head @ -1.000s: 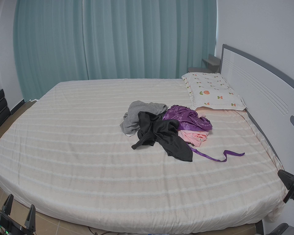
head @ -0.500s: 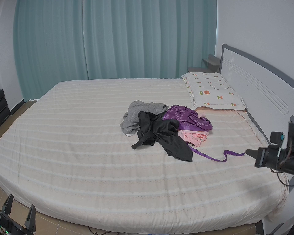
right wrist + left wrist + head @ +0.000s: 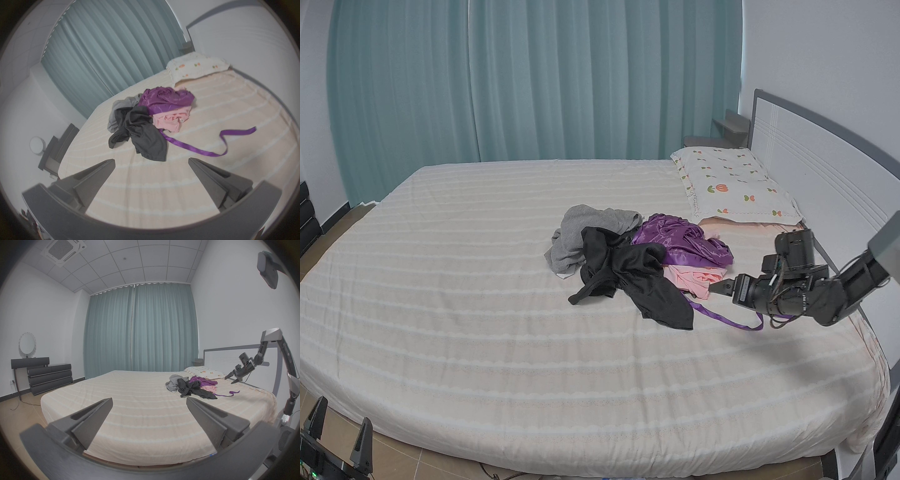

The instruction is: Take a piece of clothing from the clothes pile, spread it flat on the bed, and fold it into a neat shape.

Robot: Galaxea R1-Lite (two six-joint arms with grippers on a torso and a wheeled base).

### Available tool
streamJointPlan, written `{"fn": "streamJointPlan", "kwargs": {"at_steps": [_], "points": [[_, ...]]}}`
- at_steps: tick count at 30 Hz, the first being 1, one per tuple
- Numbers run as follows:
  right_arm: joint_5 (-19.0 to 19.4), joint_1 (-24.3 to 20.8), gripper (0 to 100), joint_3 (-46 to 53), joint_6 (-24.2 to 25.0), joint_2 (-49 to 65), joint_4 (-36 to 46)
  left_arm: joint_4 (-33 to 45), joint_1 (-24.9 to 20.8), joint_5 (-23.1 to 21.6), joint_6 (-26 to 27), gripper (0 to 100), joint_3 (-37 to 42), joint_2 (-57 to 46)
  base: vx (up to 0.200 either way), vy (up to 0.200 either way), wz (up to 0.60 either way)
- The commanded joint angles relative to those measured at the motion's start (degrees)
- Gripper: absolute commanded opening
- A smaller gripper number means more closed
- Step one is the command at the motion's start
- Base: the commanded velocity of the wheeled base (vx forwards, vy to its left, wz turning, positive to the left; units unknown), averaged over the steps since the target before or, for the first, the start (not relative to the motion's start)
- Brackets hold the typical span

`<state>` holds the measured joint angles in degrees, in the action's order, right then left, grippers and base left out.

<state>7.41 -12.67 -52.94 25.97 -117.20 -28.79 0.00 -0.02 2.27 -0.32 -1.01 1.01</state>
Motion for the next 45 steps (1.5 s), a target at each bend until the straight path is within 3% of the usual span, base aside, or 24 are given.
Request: {"fn": "streamJointPlan", "kwargs": {"at_steps": [1,9,23,28,36,37,45], "points": [[0.2,-3.3,100,-9.2,5.9,-15.5,-0.8,0.0,0.0,0.0,0.0,100,1.0,-1.0,0.000,0.000,0.00],[-0.8,-3.9,100,-16.5,6.1,-24.6,-0.6,0.0,0.0,0.0,0.0,100,1.0,-1.0,0.000,0.000,0.00],[-1.1,-3.7,100,-28.6,6.5,-30.6,2.3,0.0,0.0,0.0,0.0,100,1.0,-1.0,0.000,0.000,0.00],[-5.7,-4.9,100,-35.0,7.3,-35.8,3.2,0.0,0.0,0.0,0.0,100,1.0,-1.0,0.000,0.000,0.00],[-5.9,-6.0,100,-37.8,9.8,-36.9,3.2,0.0,0.0,0.0,0.0,100,1.0,-1.0,0.000,0.000,0.00],[-6.0,-6.0,0,-38.2,10.1,-37.1,3.0,0.0,0.0,0.0,0.0,100,1.0,-1.0,0.000,0.000,0.00],[-6.4,-6.8,0,-39.3,11.9,-37.4,2.9,0.0,-0.1,0.0,0.0,100,1.0,-1.0,0.000,0.000,0.00]]}}
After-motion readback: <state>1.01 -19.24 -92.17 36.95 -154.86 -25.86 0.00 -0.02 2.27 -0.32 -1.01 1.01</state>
